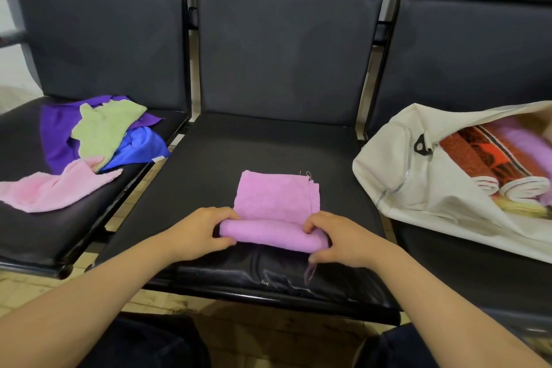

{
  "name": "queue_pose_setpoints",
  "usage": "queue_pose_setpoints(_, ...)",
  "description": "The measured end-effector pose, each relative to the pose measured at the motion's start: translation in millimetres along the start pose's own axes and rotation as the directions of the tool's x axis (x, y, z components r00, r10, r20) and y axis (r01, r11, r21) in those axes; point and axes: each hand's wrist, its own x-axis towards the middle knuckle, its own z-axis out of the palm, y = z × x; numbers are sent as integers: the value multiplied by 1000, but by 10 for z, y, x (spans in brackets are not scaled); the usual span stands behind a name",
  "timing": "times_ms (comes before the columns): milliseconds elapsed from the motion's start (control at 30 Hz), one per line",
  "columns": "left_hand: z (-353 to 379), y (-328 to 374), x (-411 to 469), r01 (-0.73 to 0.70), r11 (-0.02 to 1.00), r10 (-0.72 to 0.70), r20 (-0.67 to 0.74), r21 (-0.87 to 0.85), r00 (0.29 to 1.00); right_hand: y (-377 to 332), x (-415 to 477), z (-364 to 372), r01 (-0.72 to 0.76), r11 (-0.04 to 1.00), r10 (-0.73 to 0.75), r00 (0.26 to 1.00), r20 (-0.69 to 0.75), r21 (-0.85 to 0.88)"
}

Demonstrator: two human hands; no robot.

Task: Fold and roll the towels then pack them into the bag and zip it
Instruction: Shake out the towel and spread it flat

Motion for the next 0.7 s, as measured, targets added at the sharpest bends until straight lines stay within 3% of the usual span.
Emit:
queue_pose_setpoints(100, -6, 35, -13, 92, 989, -98, -49, -119, 994, 0, 16, -34, -44, 992, 57, 993, -106, 117)
queue_pose_setpoints(267, 25, 111, 19, 201, 926, -238, -82, -319, 968, -48, -6, -65, -104, 951, 141, 984, -110, 290)
queue_pose_setpoints(400, 148, 77, 95, 314, 919, -341, -76, -239, 937, -64, 52, 38, -162, 934, 189, 981, -55, 319)
queue_pose_setpoints(500, 229, 70, 118, 244, 958, -276, -266, -149, 923, -65, 105, 86, -201, 962, 221, 970, -97, 187)
queue_pose_setpoints(567, 231, 56, 131, 99, 990, -129, -352, -101, 927, -100, 93, 67, -152, 983, 171, 959, -225, 98)
queue_pose_setpoints(633, 206, 34, 138, -39, 999, 32, -332, -14, 943, -118, 85, 34, -23, 999, 16, 959, -282, -23)
queue_pose_setpoints(700, 165, 15, 122, -41, 999, 35, -227, -19, 973, -131, 60, 1, 47, 999, -51, 979, -199, -28)
